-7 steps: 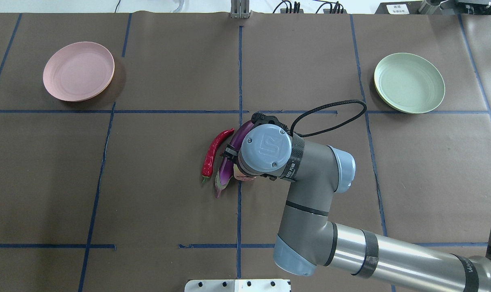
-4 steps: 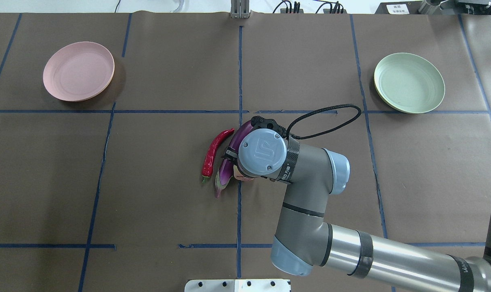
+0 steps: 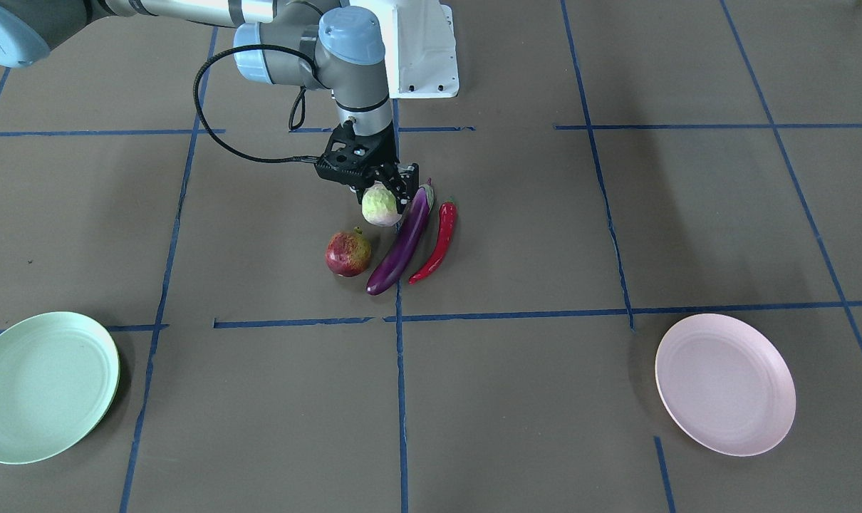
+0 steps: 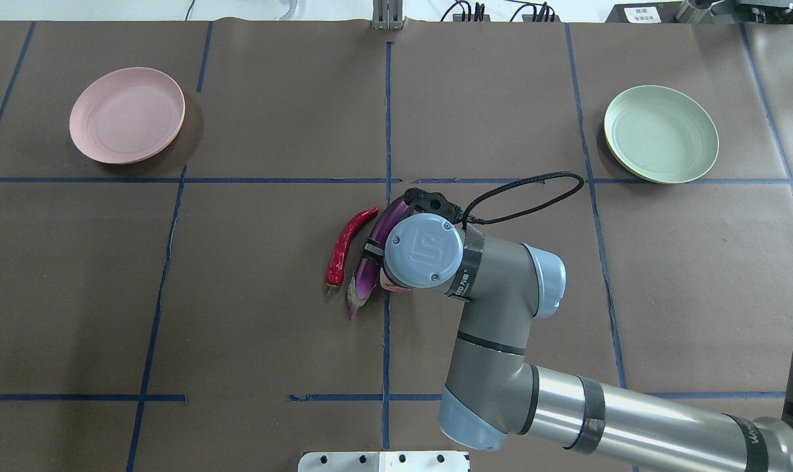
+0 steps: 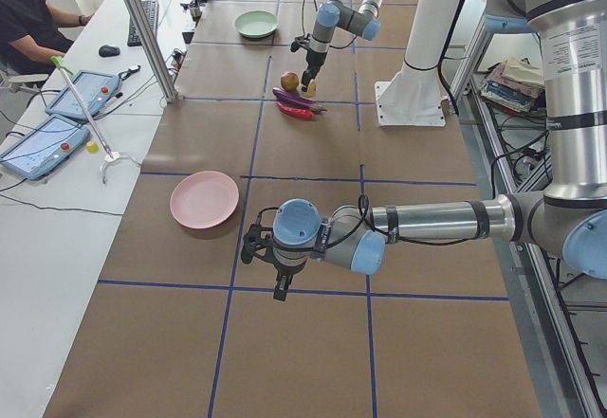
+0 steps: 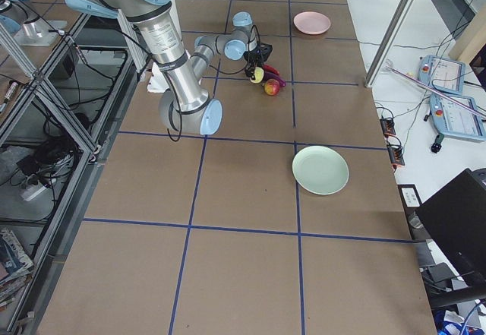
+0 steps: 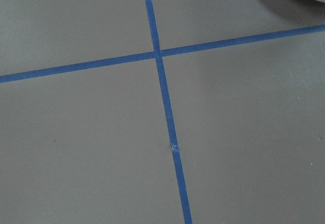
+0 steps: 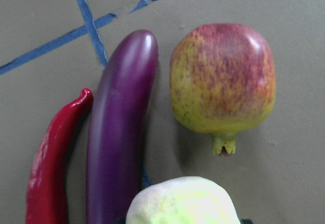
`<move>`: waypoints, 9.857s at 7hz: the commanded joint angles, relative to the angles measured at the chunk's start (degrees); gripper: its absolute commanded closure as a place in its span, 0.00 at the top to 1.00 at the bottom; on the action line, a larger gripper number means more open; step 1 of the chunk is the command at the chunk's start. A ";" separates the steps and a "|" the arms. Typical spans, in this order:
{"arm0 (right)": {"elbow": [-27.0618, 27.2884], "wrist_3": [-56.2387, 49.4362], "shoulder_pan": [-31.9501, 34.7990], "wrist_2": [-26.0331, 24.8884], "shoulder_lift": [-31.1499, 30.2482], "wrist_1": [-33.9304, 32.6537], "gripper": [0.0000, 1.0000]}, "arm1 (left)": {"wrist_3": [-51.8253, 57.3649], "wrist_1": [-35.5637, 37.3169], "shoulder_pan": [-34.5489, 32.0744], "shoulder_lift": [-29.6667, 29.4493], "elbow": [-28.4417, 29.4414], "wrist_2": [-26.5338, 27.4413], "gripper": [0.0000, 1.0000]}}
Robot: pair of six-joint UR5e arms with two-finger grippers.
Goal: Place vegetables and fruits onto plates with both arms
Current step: 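Carry the peach to the green plate while the left gripper reaches the chili, then lift the chili onto the pink plate while the right gripper nears the pomegranate, then grasp the pomegranate with the right gripper while the left gripper withdraws, then carry the pomegranate to the green plate while the left gripper grasps the eggplant, then place the eggplant on the pink plate while the right gripper releases the pomegranate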
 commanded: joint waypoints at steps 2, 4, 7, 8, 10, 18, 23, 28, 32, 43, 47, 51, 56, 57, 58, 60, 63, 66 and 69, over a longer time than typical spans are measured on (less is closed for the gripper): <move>15.41 -16.87 16.06 10.49 -7.14 -7.92 0.00 | -7.81 -0.88 4.32 -5.60 -0.42 -0.30 1.00; 13.50 -35.33 26.29 15.02 -13.74 -7.92 0.01 | -22.20 -0.79 12.06 -13.60 -0.51 -0.22 1.00; -2.11 -61.35 38.69 16.35 -15.26 -7.22 0.01 | -45.76 -0.44 29.97 -30.72 0.98 2.31 1.00; -8.16 -67.18 41.25 16.26 -15.09 -5.22 0.01 | -48.61 -0.35 33.77 -34.69 1.16 6.34 1.00; -21.78 -70.57 42.95 16.35 -15.35 8.10 0.02 | -54.84 0.35 43.42 -44.34 3.42 14.05 1.00; -22.56 -71.10 43.56 24.34 -16.32 10.62 1.00 | -55.50 0.35 56.30 -49.76 11.44 24.57 0.48; -12.84 -56.61 41.82 32.05 -16.49 10.62 1.00 | -62.93 -0.34 53.87 -50.11 10.05 24.57 0.00; 1.97 -14.55 19.00 24.31 -12.21 10.19 1.00 | -46.35 -1.06 29.72 -42.48 15.18 21.78 0.00; 1.27 -9.58 10.53 15.23 -9.64 9.83 1.00 | -40.03 -5.25 23.61 -43.52 34.53 19.56 0.31; -10.07 -5.80 5.16 2.13 -1.90 9.83 0.58 | -65.96 -7.47 32.62 -44.58 18.97 12.70 1.00; -4.89 -13.03 14.96 9.56 -3.48 4.94 0.00 | -71.68 -6.07 51.25 -47.10 6.78 19.81 1.00; -11.52 -41.14 29.73 13.18 -8.58 5.17 0.00 | -62.18 5.87 57.18 -52.12 7.74 27.12 1.00; -25.62 -53.35 36.97 12.57 -9.10 5.61 0.07 | -60.96 11.30 61.93 -54.32 8.37 33.80 1.00; -25.89 -53.44 36.80 12.57 -9.54 5.61 0.71 | -60.16 11.51 62.80 -54.16 8.45 35.45 1.00; -25.63 -53.52 36.80 12.57 -9.64 6.22 1.00 | -60.16 11.51 63.24 -55.03 8.72 35.90 0.90; -25.19 -53.61 36.80 12.66 -9.29 6.67 1.00 | -60.16 11.51 63.42 -55.12 8.98 36.00 0.02; -20.46 -52.74 37.24 16.67 -9.55 6.41 1.00 | -60.50 11.43 61.07 -54.95 7.93 39.40 0.00; -12.38 -44.62 36.63 22.66 -12.62 6.49 1.00 | -60.77 10.64 47.92 -43.04 -1.46 38.46 0.00; -1.40 -38.59 35.66 28.57 -17.97 6.49 1.00 | -56.42 5.06 30.51 -41.59 12.86 24.98 0.00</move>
